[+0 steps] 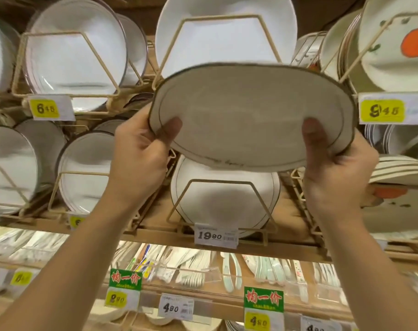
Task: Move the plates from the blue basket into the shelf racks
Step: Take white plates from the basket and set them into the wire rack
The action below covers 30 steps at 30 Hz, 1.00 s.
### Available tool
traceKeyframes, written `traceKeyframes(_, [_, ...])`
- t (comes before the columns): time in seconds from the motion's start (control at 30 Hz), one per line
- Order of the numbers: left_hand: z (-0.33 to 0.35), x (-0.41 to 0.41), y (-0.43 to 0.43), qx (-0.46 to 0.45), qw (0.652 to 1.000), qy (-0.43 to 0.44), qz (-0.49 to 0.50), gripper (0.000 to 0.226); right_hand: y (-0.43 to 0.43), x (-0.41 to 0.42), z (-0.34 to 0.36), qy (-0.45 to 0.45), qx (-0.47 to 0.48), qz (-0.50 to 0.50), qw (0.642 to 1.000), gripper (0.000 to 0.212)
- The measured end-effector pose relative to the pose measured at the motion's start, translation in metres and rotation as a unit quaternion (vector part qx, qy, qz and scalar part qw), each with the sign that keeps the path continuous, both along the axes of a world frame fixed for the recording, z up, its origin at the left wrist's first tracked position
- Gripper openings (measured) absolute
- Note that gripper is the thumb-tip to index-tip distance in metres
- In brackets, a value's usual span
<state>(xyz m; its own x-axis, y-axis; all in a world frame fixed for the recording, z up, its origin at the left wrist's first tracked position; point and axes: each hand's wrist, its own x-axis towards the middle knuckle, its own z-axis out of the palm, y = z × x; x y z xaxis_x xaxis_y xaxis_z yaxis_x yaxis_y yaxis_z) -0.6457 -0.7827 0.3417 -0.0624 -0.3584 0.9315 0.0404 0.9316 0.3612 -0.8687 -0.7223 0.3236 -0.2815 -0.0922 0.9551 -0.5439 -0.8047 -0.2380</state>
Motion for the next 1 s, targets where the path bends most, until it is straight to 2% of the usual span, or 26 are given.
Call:
traceKeyframes(0.03, [-0.001, -0.002, -0.004, -0.006, 1.000, 0.009, 0.006, 0.031, -0.004, -0.001, 0.000, 0.007, -0.003, -0.007, 1.000, 0.019])
traceKeyframes(0.13, [-0.015, -0.004, -0.019, 0.011, 1.000, 0.014, 0.016, 0.031, -0.016, -0.004, -0.010, 0.008, 0.013, 0.002, 1.000, 0.020])
traceKeyframes(0.27, [-0.041, -0.007, -0.037, 0.062, 0.996, -0.005, 0.065, 0.036, -0.032, -0.008, -0.030, 0.009, 0.097, 0.010, 0.995, 0.015])
traceKeyframes(0.37, [-0.055, -0.009, -0.046, 0.069, 0.991, -0.058, 0.100, 0.039, -0.040, -0.004, -0.043, 0.000, 0.129, 0.009, 0.992, 0.017])
traceKeyframes(0.47, [-0.068, -0.013, -0.050, 0.079, 0.986, -0.109, 0.101, 0.037, -0.045, 0.001, -0.054, -0.008, 0.118, -0.071, 0.990, 0.020])
traceKeyframes(0.57, [-0.077, -0.016, -0.051, 0.101, 0.982, -0.109, 0.118, 0.029, -0.052, 0.003, -0.061, -0.007, 0.113, -0.142, 0.983, 0.019])
traceKeyframes(0.7, [-0.083, -0.018, -0.055, 0.086, 0.957, -0.134, 0.244, 0.007, -0.061, 0.001, -0.063, 0.027, 0.099, -0.265, 0.959, 0.010])
traceKeyframes(0.83, [-0.083, -0.021, -0.060, 0.055, 0.942, -0.127, 0.307, 0.011, -0.066, 0.004, -0.064, 0.014, 0.139, -0.199, 0.970, 0.009])
traceKeyframes(0.9, [-0.087, -0.023, -0.064, 0.075, 0.953, -0.109, 0.272, 0.008, -0.066, 0.006, -0.064, 0.000, 0.185, -0.136, 0.973, 0.013])
traceKeyframes(1.0, [-0.092, -0.024, -0.067, 0.187, 0.973, -0.084, 0.107, 0.041, -0.064, 0.006, -0.064, -0.011, 0.261, -0.091, 0.961, 0.027])
